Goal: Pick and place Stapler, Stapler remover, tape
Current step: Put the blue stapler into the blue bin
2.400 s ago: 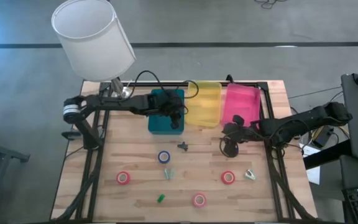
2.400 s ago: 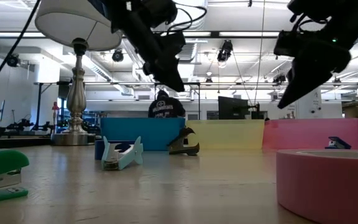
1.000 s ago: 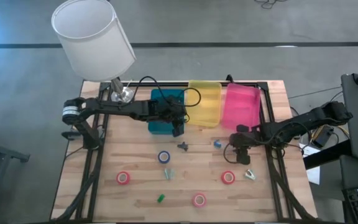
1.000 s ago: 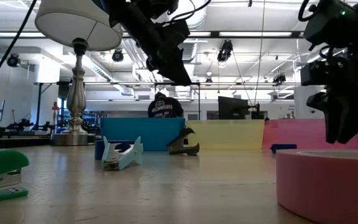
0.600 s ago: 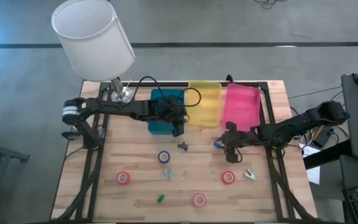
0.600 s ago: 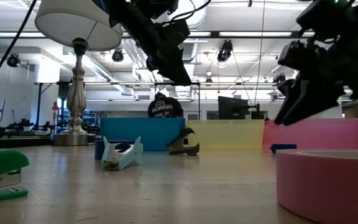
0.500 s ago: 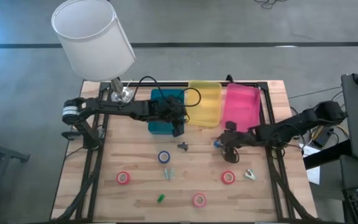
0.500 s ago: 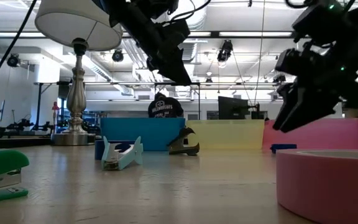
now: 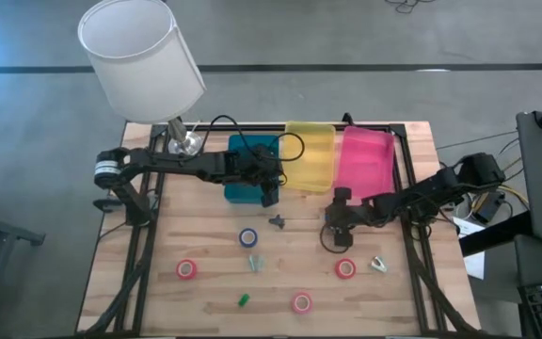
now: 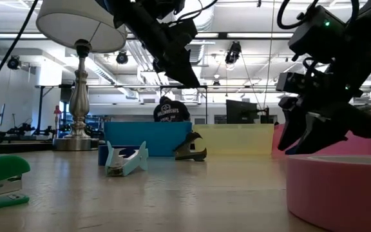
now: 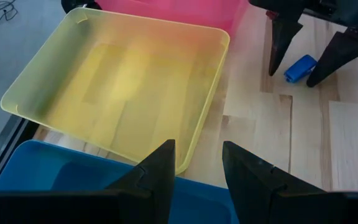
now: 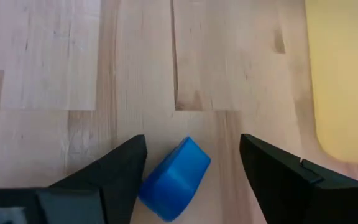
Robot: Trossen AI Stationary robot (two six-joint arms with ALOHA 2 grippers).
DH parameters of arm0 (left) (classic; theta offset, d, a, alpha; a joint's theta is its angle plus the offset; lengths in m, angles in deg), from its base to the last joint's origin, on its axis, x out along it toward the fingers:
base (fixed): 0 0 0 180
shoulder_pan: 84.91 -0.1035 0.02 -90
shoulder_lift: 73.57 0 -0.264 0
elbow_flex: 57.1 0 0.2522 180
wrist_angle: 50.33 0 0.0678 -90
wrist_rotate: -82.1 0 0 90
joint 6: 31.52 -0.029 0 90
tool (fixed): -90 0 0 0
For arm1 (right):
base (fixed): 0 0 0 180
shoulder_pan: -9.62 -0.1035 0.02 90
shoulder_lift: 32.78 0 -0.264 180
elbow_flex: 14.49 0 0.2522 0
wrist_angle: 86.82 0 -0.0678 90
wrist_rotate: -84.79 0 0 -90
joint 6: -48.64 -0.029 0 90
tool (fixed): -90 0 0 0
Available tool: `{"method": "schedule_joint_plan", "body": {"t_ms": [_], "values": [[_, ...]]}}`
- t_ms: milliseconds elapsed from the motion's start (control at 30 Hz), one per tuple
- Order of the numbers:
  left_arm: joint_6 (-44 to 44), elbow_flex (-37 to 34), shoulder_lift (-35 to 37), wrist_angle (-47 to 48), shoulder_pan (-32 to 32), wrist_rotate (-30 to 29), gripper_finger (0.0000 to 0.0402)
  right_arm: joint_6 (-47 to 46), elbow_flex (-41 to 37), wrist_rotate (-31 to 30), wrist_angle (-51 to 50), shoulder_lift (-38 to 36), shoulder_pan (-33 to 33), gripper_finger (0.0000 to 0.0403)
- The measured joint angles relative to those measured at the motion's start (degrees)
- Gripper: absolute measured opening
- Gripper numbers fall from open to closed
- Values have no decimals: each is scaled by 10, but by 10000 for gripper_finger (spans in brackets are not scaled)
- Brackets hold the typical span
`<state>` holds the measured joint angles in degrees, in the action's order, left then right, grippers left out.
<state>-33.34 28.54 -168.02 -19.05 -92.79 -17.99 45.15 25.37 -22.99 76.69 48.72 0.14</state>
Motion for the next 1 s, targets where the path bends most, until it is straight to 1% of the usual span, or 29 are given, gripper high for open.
{"method": "schedule_joint_plan", "body": {"t_ms": [67, 133, 367, 467, 600, 900, 1000], "values": [[0, 0, 0, 0, 0, 0, 138, 9, 1, 0, -1, -3, 0, 263], [0, 0, 0, 0, 0, 0, 138, -3, 1, 1, -5, -5, 1, 259], [2, 0, 0, 1, 0, 0, 138, -117, 1, 3, -34, -5, 1, 230], [2, 0, 0, 5, 0, 0, 138, -129, 1, 14, -36, -5, 1, 212], [2, 0, 0, 5, 0, 0, 138, -129, 0, 18, -38, -5, 1, 178], [3, 0, 0, 5, 0, 0, 138, -151, 0, 23, -42, -5, 1, 81], [2, 0, 0, 5, 1, 0, 138, -159, 0, 22, -42, -5, 1, 64]]}}
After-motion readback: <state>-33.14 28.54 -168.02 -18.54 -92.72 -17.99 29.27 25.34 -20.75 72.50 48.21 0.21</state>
